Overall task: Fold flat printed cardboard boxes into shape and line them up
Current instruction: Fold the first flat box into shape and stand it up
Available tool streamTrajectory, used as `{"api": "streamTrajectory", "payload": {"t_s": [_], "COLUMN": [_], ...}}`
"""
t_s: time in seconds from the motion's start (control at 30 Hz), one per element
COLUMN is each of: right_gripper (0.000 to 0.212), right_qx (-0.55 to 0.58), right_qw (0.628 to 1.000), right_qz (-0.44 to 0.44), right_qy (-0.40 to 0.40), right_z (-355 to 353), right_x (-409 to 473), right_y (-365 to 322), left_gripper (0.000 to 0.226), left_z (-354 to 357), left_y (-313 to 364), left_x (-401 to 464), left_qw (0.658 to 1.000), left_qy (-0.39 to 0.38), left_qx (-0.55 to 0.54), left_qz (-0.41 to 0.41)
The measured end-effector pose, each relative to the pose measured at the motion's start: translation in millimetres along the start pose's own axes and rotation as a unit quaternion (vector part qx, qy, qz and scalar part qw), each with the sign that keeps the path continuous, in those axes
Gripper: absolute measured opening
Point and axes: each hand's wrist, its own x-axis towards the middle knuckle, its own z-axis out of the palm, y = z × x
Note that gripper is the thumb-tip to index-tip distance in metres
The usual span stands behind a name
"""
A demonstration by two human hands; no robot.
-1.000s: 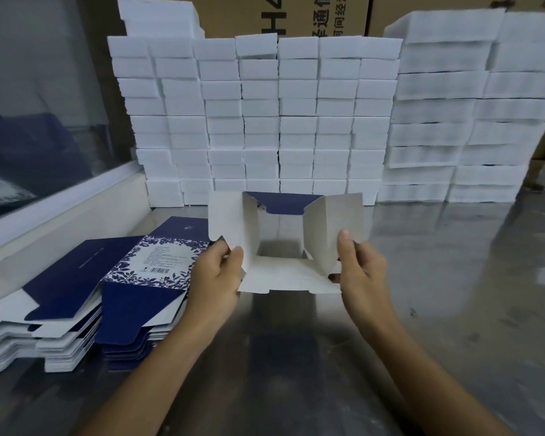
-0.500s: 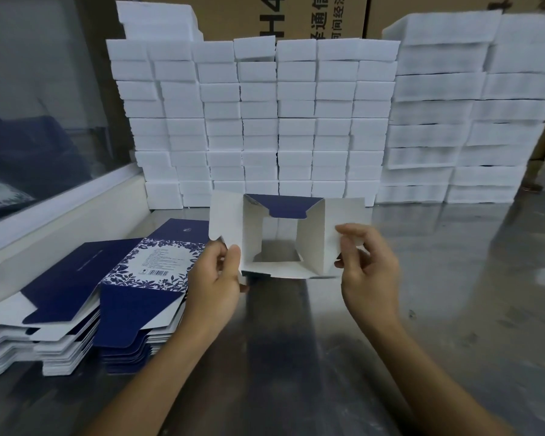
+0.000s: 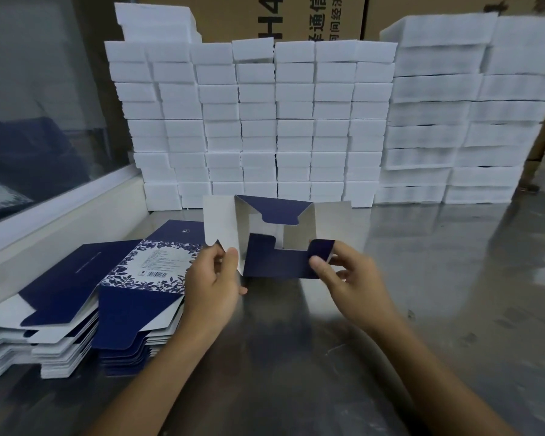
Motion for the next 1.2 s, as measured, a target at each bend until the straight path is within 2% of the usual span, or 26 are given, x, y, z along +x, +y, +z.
{"api": "streamTrajectory", "payload": {"t_s": [0.07, 0.17, 0.3, 0.37, 0.57, 0.77, 0.9, 0.97, 1.07, 1.2], "right_gripper": [0.015, 0.013, 0.024, 0.03, 0.033, 0.022, 0.022, 0.031, 0.042, 0.047], "right_qx": [-0.001, -0.004, 0.0, -0.013, -0.003, 0.032, 0.116, 0.11, 0.091, 0.054], "right_qw": [0.999, 0.996, 0.991, 0.988, 0.982, 0.977, 0.953, 0.962, 0.981, 0.994], "right_qz": [0.002, 0.008, 0.014, 0.004, 0.018, 0.01, 0.108, 0.115, 0.114, 0.096], "right_qy": [0.047, 0.09, 0.132, 0.155, 0.188, 0.212, 0.256, 0.221, 0.125, 0.003], "right_z": [0, 1, 2, 2, 5, 7, 15, 16, 22, 40], "right_x": [1, 1, 1, 1, -2, 0, -1, -1, -5, -14], "right_y": [0, -2, -9, -12, -10, -7, -6, -6, -12, -20], "left_gripper": [0.026, 0.024, 0.033, 0.04, 0.055, 0.05, 0.048, 0.049, 0.042, 0.037], "left_z": [1, 0, -3, -2, 2, 5, 12, 15, 17, 23], "left_y": [0, 0, -2, -4, -7, -9, -9, -8, -7, -1], "left_x": [0, -4, -10, -11, -12, -11, -15, -18, -21, -25], "left_qw": [1.0, 0.997, 0.976, 0.965, 0.951, 0.957, 0.978, 0.983, 0.993, 0.993], "left_qy": [-0.007, -0.033, -0.073, -0.083, -0.067, -0.073, -0.078, -0.087, -0.098, -0.109], "left_qx": [0.006, 0.043, 0.127, 0.169, 0.219, 0.179, 0.122, 0.105, 0.056, -0.003], "left_qz": [0.013, 0.06, 0.16, 0.184, 0.206, 0.217, 0.15, 0.121, 0.042, -0.041]}}
